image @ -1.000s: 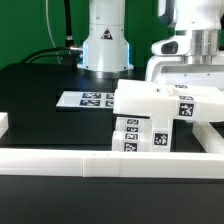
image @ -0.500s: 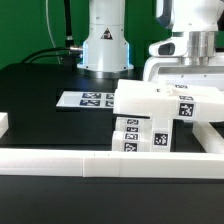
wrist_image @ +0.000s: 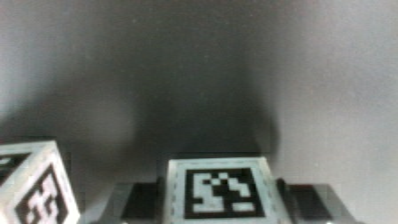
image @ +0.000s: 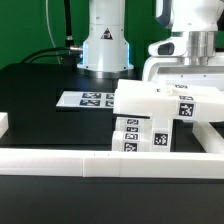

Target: Assemble chair

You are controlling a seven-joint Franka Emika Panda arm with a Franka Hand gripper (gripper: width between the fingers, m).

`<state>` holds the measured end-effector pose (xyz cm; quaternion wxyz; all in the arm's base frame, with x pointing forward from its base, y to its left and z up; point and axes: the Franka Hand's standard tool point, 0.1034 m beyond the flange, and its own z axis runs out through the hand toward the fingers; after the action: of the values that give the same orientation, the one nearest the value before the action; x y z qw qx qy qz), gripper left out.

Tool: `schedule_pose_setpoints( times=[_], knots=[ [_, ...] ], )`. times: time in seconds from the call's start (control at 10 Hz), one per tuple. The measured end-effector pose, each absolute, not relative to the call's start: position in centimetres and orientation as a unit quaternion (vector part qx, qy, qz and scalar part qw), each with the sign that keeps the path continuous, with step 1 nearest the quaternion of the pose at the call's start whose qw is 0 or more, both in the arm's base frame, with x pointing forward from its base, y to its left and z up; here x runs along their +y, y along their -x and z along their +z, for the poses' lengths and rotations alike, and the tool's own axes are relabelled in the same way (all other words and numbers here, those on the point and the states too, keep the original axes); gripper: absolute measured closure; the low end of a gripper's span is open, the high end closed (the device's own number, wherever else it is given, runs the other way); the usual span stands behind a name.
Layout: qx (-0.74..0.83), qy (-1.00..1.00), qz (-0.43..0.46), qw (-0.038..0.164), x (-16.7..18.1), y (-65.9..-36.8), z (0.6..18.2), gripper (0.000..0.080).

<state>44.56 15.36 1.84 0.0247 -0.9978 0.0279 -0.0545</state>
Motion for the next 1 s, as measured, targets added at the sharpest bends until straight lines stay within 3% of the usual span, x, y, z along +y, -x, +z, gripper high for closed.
schedule_pose_setpoints(
  times=[0.3, 0.5, 0.8, 0.9, 1.0],
  knots=[
    [0.041, 0.997, -0.042, 0.052, 13.8, -46.0, 8.6, 0.0515],
    [0.052, 0.996, -0.032, 0.066, 12.3, -47.6, 12.0, 0.0514],
    [0.053, 0.996, -0.035, 0.064, 12.2, -47.8, 11.7, 0.0514],
    [0.031, 0.997, -0.047, 0.052, 11.8, -48.2, 11.4, 0.0514],
    [0.013, 0.998, -0.04, 0.053, 11.1, -48.9, 12.0, 0.0514]
  ],
)
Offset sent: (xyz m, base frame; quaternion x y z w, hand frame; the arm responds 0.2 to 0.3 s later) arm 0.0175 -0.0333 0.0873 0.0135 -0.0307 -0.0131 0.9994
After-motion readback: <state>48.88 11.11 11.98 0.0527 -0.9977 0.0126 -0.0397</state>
